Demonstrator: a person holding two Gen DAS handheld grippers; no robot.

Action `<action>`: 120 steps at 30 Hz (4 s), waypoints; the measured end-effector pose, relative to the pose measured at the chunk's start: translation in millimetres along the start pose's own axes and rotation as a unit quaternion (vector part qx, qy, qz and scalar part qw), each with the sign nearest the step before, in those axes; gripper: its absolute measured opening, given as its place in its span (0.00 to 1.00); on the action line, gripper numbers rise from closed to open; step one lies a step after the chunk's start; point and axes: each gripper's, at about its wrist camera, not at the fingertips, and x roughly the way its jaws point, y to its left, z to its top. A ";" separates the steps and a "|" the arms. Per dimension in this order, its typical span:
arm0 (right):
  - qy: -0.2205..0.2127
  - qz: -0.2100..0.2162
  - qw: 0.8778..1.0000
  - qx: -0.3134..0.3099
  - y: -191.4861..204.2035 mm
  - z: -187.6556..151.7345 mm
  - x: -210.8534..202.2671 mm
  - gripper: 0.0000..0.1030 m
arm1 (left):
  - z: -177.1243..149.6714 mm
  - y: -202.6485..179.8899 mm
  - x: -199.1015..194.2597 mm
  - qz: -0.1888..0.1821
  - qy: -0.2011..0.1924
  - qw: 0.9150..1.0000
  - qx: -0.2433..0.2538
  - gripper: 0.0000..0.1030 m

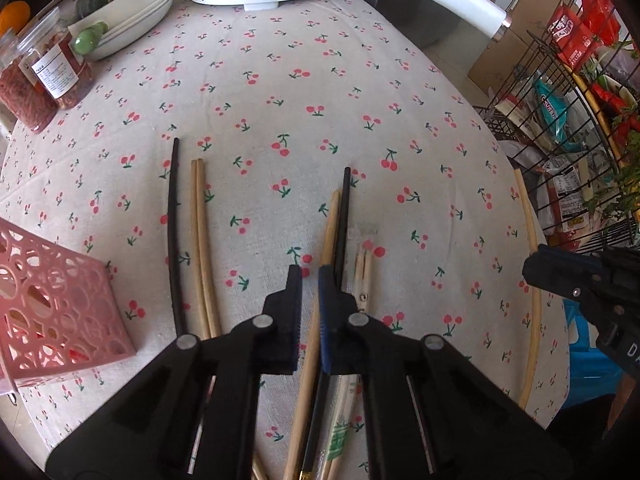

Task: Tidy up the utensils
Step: 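Close the right gripper on a wooden chopstick while the left gripper closes on another, then lower the left chopstick into the pink holder and open the left gripper while the right carries its chopstick, then lower the held wooden chopstick into the pink holder and open the right gripper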

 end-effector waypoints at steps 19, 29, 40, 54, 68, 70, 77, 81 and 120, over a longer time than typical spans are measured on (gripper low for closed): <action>-0.013 0.013 1.000 0.013 -8.5 -5.8 -16.1 0.06 | 22.6 -23.2 17.1 0.064 0.019 0.997 0.038 0.11; -0.073 0.020 0.997 -0.014 9.8 -8.8 -51.6 0.06 | 17.0 -17.0 -22.7 0.079 -0.069 0.994 0.016 0.06; -0.139 0.039 0.988 -0.058 55.0 -19.9 -95.7 0.05 | -22.4 -1.6 -113.6 0.028 -0.173 0.984 0.006 0.06; -0.222 0.061 0.971 -0.065 89.4 -21.9 -139.6 0.05 | -63.0 22.1 -192.7 -0.027 -0.277 0.960 -0.011 0.06; -0.277 0.099 0.953 -0.074 117.5 -12.1 -165.8 0.05 | -76.4 78.0 -265.0 -0.017 -0.409 0.908 -0.086 0.06; -0.274 0.100 0.953 -0.075 120.1 -11.1 -163.5 0.05 | -78.0 84.9 -271.4 -0.005 -0.427 0.899 -0.097 0.06; -0.265 0.100 0.956 -0.078 123.3 -9.8 -155.8 0.05 | -79.7 104.6 -280.2 0.041 -0.459 0.880 -0.118 0.06; -0.259 0.099 0.958 -0.074 121.6 -8.0 -151.4 0.05 | -70.2 109.2 -258.7 0.059 -0.432 0.892 -0.120 0.06; -0.253 0.121 0.956 -0.086 143.0 -1.5 -142.0 0.05 | -81.2 124.7 -191.6 0.066 -0.266 0.956 -0.105 0.79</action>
